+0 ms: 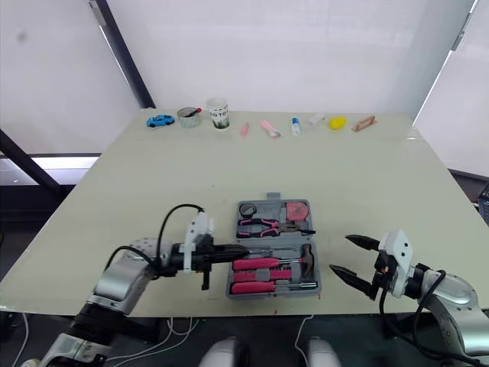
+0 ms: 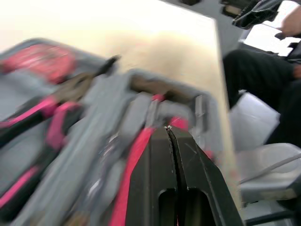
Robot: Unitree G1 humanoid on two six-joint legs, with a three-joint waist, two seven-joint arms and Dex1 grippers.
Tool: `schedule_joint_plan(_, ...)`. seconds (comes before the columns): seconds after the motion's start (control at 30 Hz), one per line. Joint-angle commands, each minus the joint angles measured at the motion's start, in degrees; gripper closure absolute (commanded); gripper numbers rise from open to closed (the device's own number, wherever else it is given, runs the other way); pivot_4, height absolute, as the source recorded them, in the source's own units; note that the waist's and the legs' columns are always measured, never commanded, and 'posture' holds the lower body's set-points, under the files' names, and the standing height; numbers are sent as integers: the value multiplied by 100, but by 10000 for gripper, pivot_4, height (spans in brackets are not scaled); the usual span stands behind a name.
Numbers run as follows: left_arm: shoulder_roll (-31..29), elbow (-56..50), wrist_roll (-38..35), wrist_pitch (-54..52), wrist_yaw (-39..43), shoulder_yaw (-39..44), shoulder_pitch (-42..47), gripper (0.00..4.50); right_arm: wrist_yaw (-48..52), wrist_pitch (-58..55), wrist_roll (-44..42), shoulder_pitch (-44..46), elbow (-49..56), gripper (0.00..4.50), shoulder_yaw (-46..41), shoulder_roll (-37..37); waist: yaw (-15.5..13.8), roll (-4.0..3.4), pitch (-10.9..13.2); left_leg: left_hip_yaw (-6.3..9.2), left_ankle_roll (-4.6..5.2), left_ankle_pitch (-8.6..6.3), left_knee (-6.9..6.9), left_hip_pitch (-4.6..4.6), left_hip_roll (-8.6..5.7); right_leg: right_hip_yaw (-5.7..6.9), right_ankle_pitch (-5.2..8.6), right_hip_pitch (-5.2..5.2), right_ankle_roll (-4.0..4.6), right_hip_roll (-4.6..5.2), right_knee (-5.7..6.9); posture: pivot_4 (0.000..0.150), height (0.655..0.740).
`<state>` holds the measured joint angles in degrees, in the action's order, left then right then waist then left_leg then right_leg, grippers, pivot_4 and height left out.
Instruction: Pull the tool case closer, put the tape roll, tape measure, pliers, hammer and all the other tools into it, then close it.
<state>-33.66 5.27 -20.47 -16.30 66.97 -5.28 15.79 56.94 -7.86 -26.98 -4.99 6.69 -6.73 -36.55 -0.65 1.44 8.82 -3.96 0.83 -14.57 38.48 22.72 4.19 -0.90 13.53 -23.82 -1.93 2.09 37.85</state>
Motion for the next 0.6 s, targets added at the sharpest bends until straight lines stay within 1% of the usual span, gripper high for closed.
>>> schedule_joint_plan(0.03, -173, 682, -8, 453, -76, 535, 269, 44507, -181, 11, 187, 255, -234, 0, -86, -20, 0, 0, 0, -1, 0, 0, 0, 0, 0, -1, -1, 0, 1, 0, 0, 1500, 7400)
schedule_joint_plan(0.13, -314, 1506, 89, 842, -147, 829, 519, 44507, -288, 112, 420, 516, -582, 0, -6, 37, 0, 1, 1, -3, 0, 0, 0, 3, 0, -1, -1, -2, 1, 0, -1, 1500, 7400)
schedule_joint_plan(0.23, -403, 1912, -5, 873, -112, 1064, 576, 44507, -326, 273, 527, 633, -777, 0, -6, 154, 3, 1, 1, -4, 0, 0, -3, 4, 0, -2, -4, -4, 6, -1, -2, 1500, 7400)
schedule_joint_plan(0.27, -469, 1945, -73, 847, -60, 1167, 509, 42231, -344, 331, 528, 624, -819, 0, -44, 203, 2, 2, 1, -6, 0, 0, -7, 4, 0, -2, -5, -4, 7, -1, -3, 1500, 7400)
schedule_joint_plan(0.33, -573, 1912, -144, 871, 27, 1334, 331, 36415, -354, 467, 531, 573, -879, 0, -115, 277, 9, 2, 1, -7, 0, 0, -12, 7, 1, -2, -6, -6, 4, -1, -7, 1500, 7400)
schedule_joint_plan(0.4, -682, 1742, -237, 811, 82, 1507, 33, 26426, -334, 566, 480, 460, -906, 0, -214, 318, 15, 1, 2, -11, 0, -1, -15, 9, 2, -4, -8, -10, -1, -1, -11, 1500, 7400)
schedule_joint_plan(0.47, -780, 1527, -336, 755, 45, 1729, -338, 17432, -307, 700, 397, 292, -913, 0, -354, 341, 21, 1, 2, -14, 0, -1, -17, 13, 4, -6, -8, -15, -2, 0, -13, 1500, 7400)
schedule_joint_plan(0.5, -807, 1393, -411, 720, 6, 1864, -532, 11066, -304, 727, 324, 187, -890, 0, -452, 357, 21, 1, 2, -14, 0, -2, -18, 13, 5, -6, -7, -15, -1, 0, -14, 1500, 7400)
schedule_joint_plan(0.53, -817, 1303, -463, 689, -24, 1948, -645, 8536, -304, 743, 278, 123, -874, 0, -512, 369, 14, 1, 4, -14, 0, -2, -18, 13, 5, -6, -6, -15, 0, 0, -15, 1500, 7400)
schedule_joint_plan(0.57, -826, 1161, -525, 660, -87, 2102, -837, 1753, -323, 795, 196, 6, -828, 0, -635, 408, 3, 0, 4, -14, 0, -2, -18, 13, 6, -5, -3, -16, 5, 1, -14, 1500, 7400)
schedule_joint_plan(0.6, -828, 996, -602, 632, -160, 2282, -1057, 731, -350, 848, 110, -137, -772, 0, -773, 453, -5, 1, 4, -14, 0, -2, -18, 13, 6, -4, -3, -15, 6, 3, -11, 1500, 7400)
